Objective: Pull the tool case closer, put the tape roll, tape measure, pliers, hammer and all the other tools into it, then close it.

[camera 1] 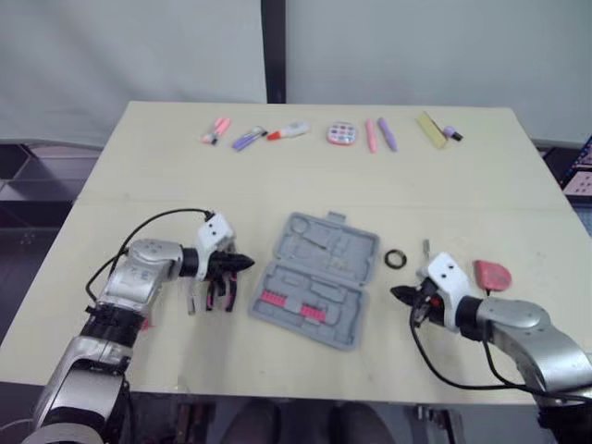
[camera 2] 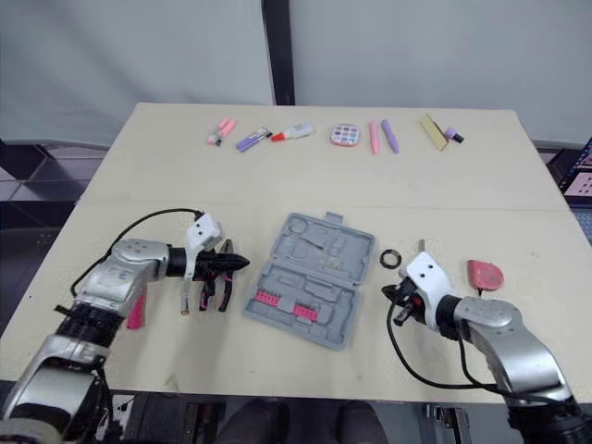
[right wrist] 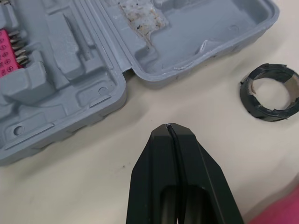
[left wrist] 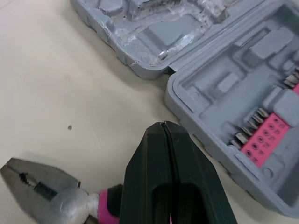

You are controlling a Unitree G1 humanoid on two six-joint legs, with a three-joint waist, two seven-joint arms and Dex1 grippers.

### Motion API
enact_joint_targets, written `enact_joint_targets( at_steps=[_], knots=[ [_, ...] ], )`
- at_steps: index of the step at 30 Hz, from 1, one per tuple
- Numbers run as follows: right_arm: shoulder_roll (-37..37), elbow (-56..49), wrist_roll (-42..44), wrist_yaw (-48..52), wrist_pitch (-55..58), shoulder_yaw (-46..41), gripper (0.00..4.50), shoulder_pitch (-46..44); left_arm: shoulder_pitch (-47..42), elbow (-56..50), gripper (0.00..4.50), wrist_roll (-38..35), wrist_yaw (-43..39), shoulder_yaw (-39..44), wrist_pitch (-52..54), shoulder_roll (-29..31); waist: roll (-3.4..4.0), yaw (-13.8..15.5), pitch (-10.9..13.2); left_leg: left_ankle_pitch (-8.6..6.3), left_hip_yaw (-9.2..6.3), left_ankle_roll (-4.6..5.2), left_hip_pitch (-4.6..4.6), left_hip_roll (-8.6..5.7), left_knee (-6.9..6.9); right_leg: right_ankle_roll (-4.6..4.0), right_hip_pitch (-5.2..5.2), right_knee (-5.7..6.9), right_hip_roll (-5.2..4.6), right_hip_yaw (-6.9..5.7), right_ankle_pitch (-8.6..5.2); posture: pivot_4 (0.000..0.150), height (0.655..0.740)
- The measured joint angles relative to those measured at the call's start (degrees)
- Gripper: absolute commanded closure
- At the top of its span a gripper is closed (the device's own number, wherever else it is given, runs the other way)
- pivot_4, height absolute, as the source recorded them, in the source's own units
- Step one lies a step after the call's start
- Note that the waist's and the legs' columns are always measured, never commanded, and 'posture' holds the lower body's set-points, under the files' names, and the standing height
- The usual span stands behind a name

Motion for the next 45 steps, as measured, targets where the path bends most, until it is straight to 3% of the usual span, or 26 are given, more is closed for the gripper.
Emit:
enact_joint_targets(
  at_steps=[9,21,45],
  knots=[
    [1.9,2.55,-1.67,-0.81,0.71,2.46,4.46,-2.02,-3.23,7.31,4.5,4.82,0.93,-0.14,-5.67,-4.52,-0.02,-0.42,-0.01,0.0,0.1,0.0,-0.09,-0.06,0.04,0.02,-0.54,0.87,-0.07,-0.05,0.01,0.15,0.7134],
    [6.35,6.46,-4.88,-2.27,0.99,6.35,4.46,-6.08,-6.44,15.07,4.5,8.94,1.05,-0.4,-10.96,-7.69,-0.02,-0.44,-0.01,0.0,0.05,-0.01,-0.1,-0.1,0.08,0.02,-0.63,1.0,-0.12,-0.05,0.01,0.15,0.7134],
    [9.18,8.89,-7.6,-2.27,-0.28,8.52,4.46,-8.47,-8.76,19.36,4.5,12.31,-1.12,-0.5,-13.99,-10.62,-0.04,-0.49,-0.03,0.01,0.01,-0.02,-0.09,-0.13,0.15,0.02,-0.68,1.17,-0.15,-0.02,0.01,0.15,0.7134]
  ],
)
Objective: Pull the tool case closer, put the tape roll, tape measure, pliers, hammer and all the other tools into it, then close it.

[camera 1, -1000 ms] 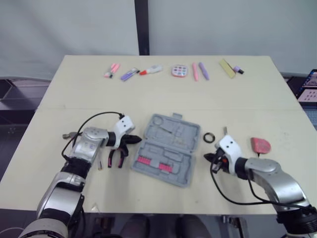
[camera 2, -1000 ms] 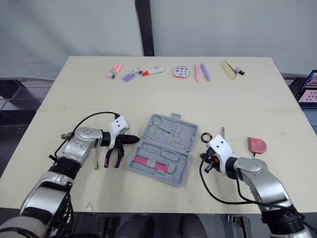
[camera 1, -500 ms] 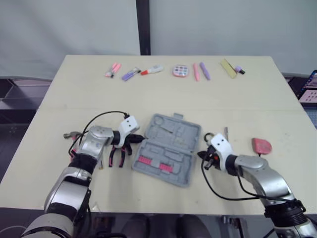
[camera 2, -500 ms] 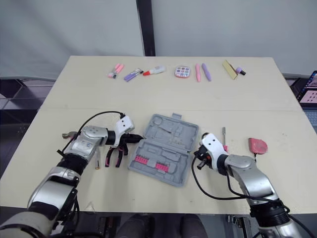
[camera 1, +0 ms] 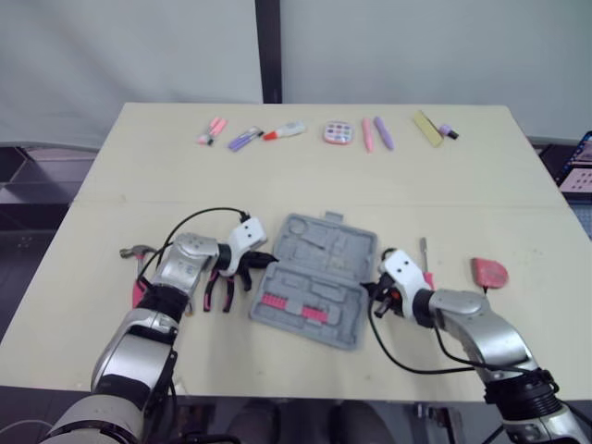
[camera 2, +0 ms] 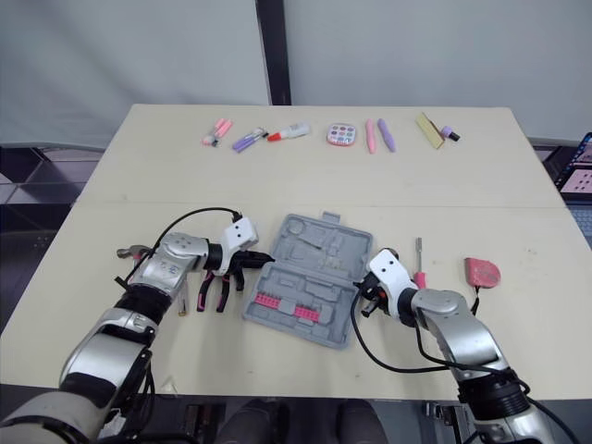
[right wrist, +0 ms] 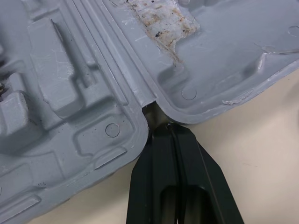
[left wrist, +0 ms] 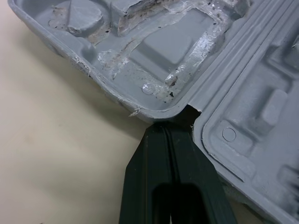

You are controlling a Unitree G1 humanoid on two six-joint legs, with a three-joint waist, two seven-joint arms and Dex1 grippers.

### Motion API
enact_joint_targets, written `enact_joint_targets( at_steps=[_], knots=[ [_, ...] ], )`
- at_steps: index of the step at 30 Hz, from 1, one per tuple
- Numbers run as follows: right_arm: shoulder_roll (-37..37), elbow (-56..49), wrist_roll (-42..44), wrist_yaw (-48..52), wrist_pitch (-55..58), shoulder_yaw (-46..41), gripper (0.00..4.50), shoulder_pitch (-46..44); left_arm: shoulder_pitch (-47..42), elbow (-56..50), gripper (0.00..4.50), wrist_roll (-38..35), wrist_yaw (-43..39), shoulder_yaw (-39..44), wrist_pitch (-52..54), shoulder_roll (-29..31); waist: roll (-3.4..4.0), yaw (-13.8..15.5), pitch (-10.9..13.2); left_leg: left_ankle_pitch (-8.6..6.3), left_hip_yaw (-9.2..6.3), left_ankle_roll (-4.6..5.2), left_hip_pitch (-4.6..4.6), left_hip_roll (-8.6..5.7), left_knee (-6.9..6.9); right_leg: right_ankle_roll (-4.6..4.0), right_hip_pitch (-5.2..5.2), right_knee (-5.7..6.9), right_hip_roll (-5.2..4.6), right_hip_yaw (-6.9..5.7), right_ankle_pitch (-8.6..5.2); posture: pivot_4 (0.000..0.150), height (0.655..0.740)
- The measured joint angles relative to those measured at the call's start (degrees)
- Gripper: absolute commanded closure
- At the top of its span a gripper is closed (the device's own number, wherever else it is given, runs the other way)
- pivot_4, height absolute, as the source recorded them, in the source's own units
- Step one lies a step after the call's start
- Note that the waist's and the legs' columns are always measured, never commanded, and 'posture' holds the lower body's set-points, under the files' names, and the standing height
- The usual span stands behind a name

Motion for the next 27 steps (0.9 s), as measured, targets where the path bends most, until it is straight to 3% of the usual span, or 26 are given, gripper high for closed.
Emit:
enact_joint_targets(
  at_steps=[7,27],
  knots=[
    [0.02,-0.06,-0.02,0.05,-0.14,0.03,4.46,0.11,1.25,-3.59,4.5,0.56,-2.74,-0.72,2.66,0.98,0.0,-0.04,-0.01,0.0,-0.01,0.0,0.01,0.0,-0.01,0.0,0.0,0.01,-0.01,0.04,0.0,0.15,0.7134],
    [-6.18,-4.72,0.5,8.01,-1.02,0.76,4.46,2.99,17.26,-34.9,4.5,-2.17,-8.05,-2.82,22.62,7.88,0.01,-0.04,-0.01,0.0,-0.03,0.0,0.03,0.04,-0.12,0.0,0.08,-0.19,0.01,0.2,0.0,0.15,0.7134]
  ],
)
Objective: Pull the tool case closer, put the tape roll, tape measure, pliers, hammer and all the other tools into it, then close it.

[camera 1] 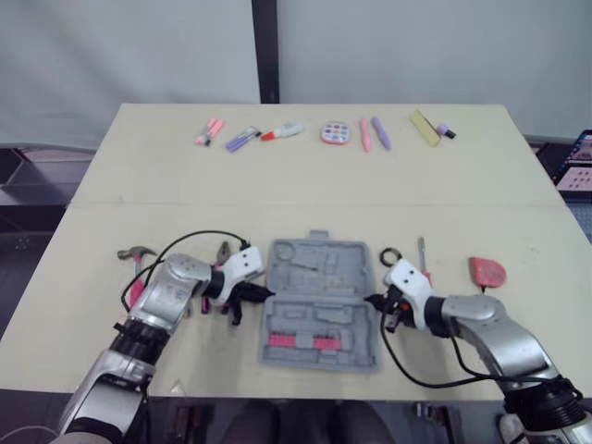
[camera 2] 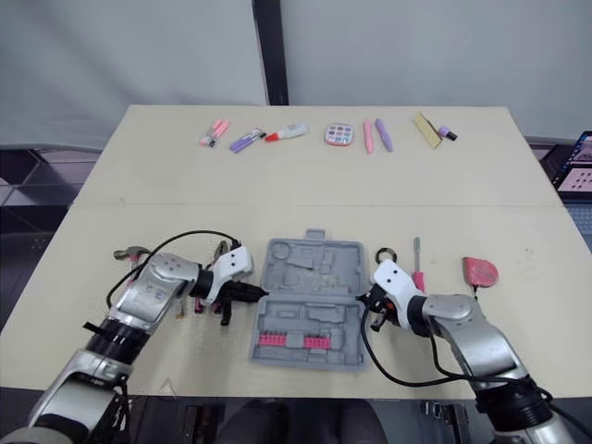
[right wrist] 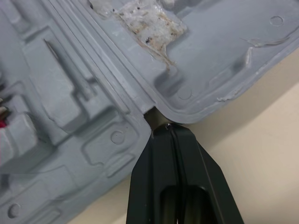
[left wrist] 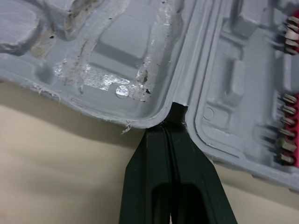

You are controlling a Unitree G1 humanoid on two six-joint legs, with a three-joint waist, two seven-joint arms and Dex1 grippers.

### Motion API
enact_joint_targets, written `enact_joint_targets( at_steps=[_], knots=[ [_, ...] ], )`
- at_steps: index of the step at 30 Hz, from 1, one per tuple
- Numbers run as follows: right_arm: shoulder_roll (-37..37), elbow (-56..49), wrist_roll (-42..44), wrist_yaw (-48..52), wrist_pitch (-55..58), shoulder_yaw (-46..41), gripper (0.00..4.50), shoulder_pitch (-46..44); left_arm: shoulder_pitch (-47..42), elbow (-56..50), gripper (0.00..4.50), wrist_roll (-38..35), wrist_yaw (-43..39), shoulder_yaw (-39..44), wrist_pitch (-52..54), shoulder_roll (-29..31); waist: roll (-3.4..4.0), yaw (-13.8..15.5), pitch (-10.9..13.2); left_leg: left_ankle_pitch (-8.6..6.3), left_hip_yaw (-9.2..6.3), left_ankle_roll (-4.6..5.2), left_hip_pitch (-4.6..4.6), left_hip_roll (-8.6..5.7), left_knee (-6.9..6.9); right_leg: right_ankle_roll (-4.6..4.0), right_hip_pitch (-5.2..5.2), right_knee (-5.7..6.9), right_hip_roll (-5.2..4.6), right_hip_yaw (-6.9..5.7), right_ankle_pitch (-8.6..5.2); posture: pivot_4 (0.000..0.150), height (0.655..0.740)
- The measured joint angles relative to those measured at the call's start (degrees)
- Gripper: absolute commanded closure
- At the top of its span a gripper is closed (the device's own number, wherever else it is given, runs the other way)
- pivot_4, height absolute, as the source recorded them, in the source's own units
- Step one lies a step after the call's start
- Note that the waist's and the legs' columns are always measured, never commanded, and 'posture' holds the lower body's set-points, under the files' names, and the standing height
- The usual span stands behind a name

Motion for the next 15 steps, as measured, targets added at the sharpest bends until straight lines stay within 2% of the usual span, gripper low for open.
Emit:
enact_joint_targets(
  at_steps=[15],
  knots=[
    [-4.79,-8.95,1.45,2.42,3.99,1.82,4.46,3.92,7.82,-12.78,4.5,-3.21,1.42,-0.07,8.27,4.28,0.0,0.19,0.0,0.0,0.0,0.0,-0.02,-0.01,-0.03,0.0,0.06,-0.16,0.0,0.12,0.0,0.15,0.7134]
  ],
)
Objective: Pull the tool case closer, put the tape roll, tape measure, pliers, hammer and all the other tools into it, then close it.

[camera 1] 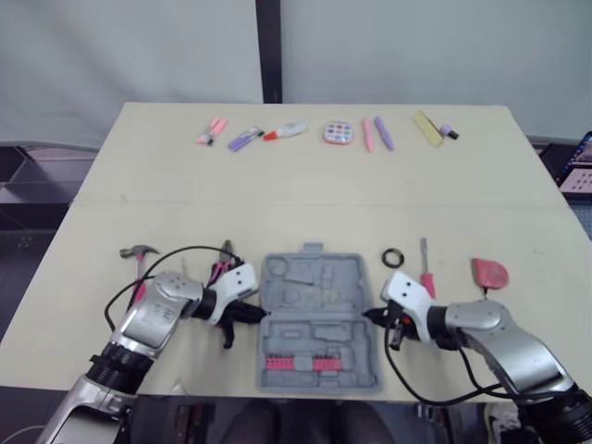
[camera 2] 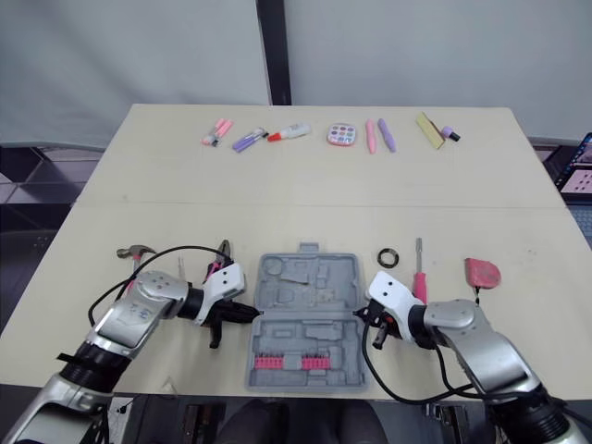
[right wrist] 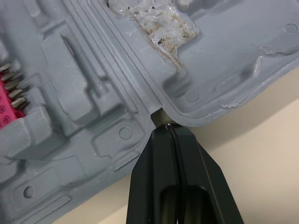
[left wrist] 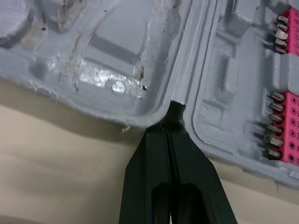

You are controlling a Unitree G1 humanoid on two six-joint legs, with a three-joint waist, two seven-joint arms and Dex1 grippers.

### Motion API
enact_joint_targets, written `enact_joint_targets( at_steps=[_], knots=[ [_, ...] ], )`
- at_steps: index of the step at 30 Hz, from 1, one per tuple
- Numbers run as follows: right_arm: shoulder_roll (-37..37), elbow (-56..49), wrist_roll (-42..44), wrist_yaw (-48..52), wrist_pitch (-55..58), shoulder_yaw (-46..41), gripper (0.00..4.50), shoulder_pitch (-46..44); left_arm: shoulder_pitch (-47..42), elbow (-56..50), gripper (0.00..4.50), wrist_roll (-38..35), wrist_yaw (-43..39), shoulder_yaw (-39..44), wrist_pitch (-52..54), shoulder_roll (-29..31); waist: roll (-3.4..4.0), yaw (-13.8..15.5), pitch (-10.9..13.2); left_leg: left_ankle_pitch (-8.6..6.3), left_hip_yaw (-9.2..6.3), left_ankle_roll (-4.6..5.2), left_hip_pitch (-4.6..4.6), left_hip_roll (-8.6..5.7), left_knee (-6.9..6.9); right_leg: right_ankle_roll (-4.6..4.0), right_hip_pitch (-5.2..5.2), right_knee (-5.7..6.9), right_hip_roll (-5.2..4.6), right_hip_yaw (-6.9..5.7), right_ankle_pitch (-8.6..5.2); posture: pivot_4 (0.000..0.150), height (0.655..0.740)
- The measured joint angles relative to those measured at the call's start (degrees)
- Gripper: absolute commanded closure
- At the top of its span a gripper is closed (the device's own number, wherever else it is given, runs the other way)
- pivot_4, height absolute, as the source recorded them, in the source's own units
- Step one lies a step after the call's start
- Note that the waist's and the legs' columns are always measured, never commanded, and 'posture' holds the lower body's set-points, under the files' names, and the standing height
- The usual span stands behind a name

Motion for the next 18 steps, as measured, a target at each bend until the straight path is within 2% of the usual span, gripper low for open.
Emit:
enact_joint_targets(
  at_steps=[5,18],
  knots=[
    [-1.17,-1.9,0.64,-0.01,1.81,-0.18,4.46,1.8,2.63,-4.07,4.5,-1.21,0.5,-0.84,2.31,0.77,0.0,0.08,0.0,0.0,-0.01,0.0,-0.02,0.0,0.0,0.0,0.03,-0.09,0.0,0.02,0.0,0.15,0.7134],
    [-3.39,-6.12,2.1,-0.04,4.87,-0.69,4.46,5.77,3.54,-6.47,4.5,-2.8,1.15,-2.15,3.7,1.85,0.0,0.09,0.0,0.0,0.01,0.0,-0.03,0.01,-0.01,0.0,0.07,-0.19,0.01,0.04,0.0,0.15,0.7134]
  ],
)
